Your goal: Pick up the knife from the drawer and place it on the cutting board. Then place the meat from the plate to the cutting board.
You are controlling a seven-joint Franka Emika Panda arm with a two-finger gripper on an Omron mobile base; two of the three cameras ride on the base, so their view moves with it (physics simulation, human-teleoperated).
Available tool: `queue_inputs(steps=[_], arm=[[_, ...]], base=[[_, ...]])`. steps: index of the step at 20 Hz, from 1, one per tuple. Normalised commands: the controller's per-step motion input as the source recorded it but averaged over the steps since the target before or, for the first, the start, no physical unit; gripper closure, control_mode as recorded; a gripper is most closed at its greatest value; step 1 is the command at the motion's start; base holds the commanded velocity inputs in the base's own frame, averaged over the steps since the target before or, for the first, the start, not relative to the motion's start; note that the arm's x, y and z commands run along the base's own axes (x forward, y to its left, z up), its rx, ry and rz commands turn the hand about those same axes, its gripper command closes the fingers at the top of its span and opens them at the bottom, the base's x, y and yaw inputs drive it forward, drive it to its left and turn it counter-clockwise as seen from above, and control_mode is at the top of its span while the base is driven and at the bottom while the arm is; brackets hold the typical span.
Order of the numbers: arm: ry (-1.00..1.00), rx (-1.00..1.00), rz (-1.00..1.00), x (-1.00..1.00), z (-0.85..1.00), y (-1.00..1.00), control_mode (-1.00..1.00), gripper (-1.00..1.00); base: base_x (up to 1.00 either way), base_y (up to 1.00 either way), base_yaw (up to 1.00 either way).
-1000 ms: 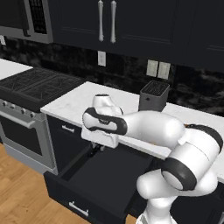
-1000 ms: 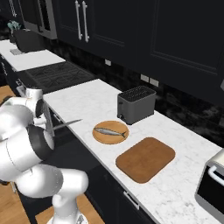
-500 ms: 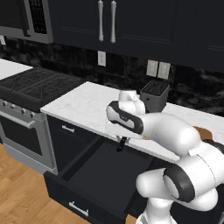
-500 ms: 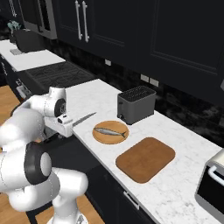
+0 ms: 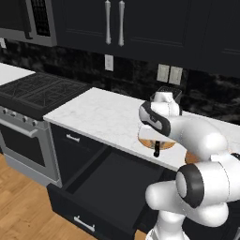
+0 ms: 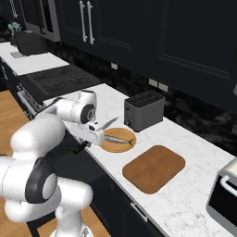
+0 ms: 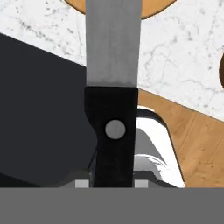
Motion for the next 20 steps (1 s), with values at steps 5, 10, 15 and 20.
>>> queue_inputs(steps=[5, 10, 15, 20], arm=[[0.0, 0.01, 0.0, -0.07, 0.0, -1.0, -1.0, 1.0], [0.0, 0.04, 0.0, 0.0, 0.0, -1.0, -1.0, 1.0], [0.0, 0.0, 0.0, -0.06, 0.0, -1.0, -1.0, 1.0], [0.0, 0.0, 0.0, -0.08, 0.0, -0.95, -1.0, 1.0]], base=[[0.0, 0.0, 0.0], [0.0, 0.0, 0.0], [0.0, 0.0, 0.0], [0.0, 0.0, 0.0]])
